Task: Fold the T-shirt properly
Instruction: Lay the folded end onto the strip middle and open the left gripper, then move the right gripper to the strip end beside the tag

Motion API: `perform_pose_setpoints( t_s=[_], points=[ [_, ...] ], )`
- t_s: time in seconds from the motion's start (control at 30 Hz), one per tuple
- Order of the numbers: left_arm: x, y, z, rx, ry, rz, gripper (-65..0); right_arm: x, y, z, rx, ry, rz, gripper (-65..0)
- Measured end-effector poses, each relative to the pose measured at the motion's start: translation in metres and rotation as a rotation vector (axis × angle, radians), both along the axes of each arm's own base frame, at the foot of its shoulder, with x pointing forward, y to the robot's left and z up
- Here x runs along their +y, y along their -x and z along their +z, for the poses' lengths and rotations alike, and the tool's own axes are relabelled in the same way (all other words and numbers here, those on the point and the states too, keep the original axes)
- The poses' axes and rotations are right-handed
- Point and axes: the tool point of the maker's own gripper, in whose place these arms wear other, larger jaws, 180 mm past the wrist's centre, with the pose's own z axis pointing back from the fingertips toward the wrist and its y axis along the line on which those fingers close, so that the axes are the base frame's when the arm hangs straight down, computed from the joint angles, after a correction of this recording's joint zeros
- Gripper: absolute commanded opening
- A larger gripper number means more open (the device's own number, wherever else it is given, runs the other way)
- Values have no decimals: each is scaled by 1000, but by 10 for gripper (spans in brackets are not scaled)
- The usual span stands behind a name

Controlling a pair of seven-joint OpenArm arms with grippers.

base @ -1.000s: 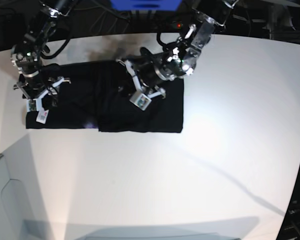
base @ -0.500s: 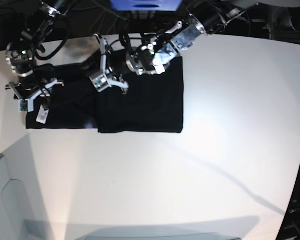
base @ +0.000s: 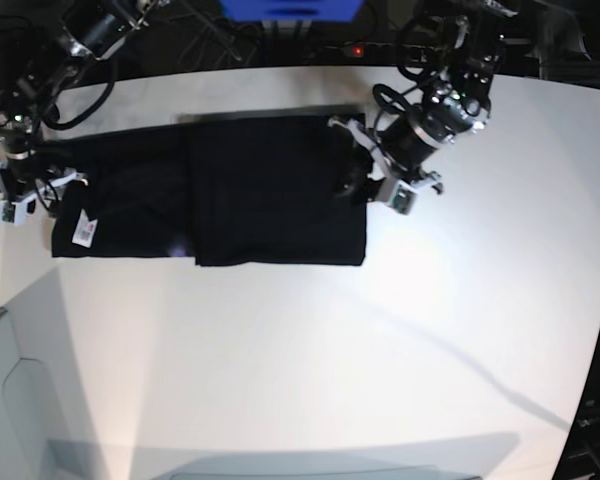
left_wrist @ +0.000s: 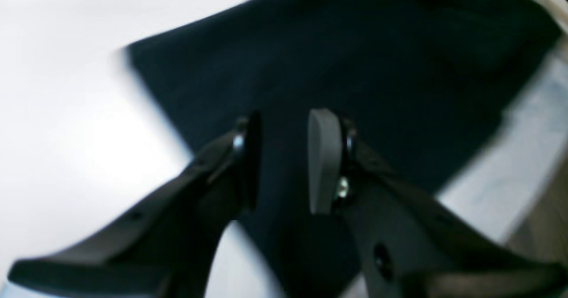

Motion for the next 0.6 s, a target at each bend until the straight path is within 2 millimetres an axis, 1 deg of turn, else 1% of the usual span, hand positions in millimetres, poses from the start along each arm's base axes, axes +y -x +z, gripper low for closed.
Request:
perform_pose_setpoints(
  t_s=[0.03, 0.1, 0.17, 0.23, 0.33, 0.4, 0.47, 0.53, 0.6],
  points=[
    [14, -2, 0, -3, -18, 34, -471, 0, 2, -7, 16, -12, 1, -327],
    [34, -6, 2, -16, -33, 89, -471, 1, 7, -20, 51, -38, 0, -327],
    [46, -8, 3, -17, -46, 119, -471, 0, 10, -26, 66, -46, -2, -327],
    [57, -8, 3, -18, -53, 152, -471, 0, 10, -27, 70, -50, -2, -327],
    [63, -8, 3, -17, -61, 166, -471, 1, 9, -26, 66, -49, 0, -327],
    [63, -9, 3, -19, -60, 166, -471, 2, 9, -25, 62, -49, -2, -327],
    [63, -9, 3, -18, -60, 166, -471, 0, 7, -18, 51, -33, 0, -327],
    [62, -9, 3, -18, -58, 167, -471, -3, 2, -3, 17, -3, 2, -312],
    [61, -9, 3, -18, -55, 165, -471, -2, -6, 16, -57, -11, 6, -288]
  ],
)
